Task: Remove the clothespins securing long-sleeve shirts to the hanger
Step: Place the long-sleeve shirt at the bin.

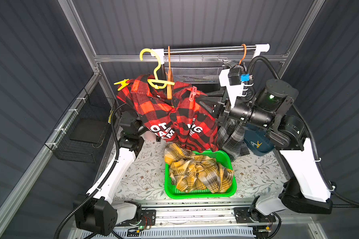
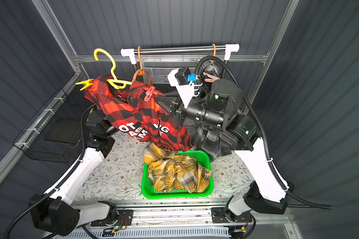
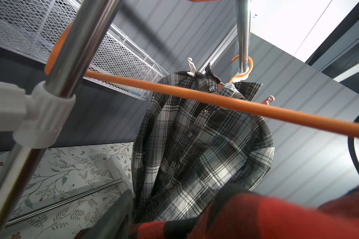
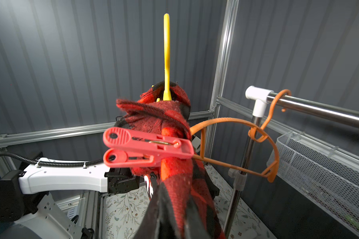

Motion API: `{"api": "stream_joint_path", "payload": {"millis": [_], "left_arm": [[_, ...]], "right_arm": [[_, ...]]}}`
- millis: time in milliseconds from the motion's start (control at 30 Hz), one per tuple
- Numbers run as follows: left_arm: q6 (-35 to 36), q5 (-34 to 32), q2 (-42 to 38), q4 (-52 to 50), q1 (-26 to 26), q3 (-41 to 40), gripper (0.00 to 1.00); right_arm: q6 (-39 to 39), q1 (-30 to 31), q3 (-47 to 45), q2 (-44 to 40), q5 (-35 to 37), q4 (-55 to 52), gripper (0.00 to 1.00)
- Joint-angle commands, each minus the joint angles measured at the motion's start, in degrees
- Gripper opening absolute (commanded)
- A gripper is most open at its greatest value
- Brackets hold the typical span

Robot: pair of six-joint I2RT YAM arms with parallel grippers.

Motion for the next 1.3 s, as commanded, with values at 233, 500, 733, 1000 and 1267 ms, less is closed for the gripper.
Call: {"api": "stream_joint_path", "payload": {"millis": [233,500,733,1000,1267], "left_arm": [[-2.15,5.04,-1.45,-2.32,-3.51,7.62,0.69],[0.33,3.16,-1.98,-5.52,-10.48,7.55,0.68],[0.49,-1.06,-2.14,-5.18,-17.43,0.11,0.68],[-0.30,-4.91,-0.51,-4.01,-19.40,-9.55,0.68],[2.99,-14.84,0.92,-11.41,-19.45,-17.88,0.71]], "right_arm": [[3.38,0.37,12.99,6.25,-1.02,8.72,0.00],[7.66,0.61,13.95,6.08,-2.45,9.07,0.00],[9.29,0.61,-8.11,-4.80,3.10,16.21,0.00],[14.43,-3.68,-34.88,-17.45,6.45,23.51,0.00],[14.70,-8.29,-57.95,-28.36,3.73,28.92,0.00]]}}
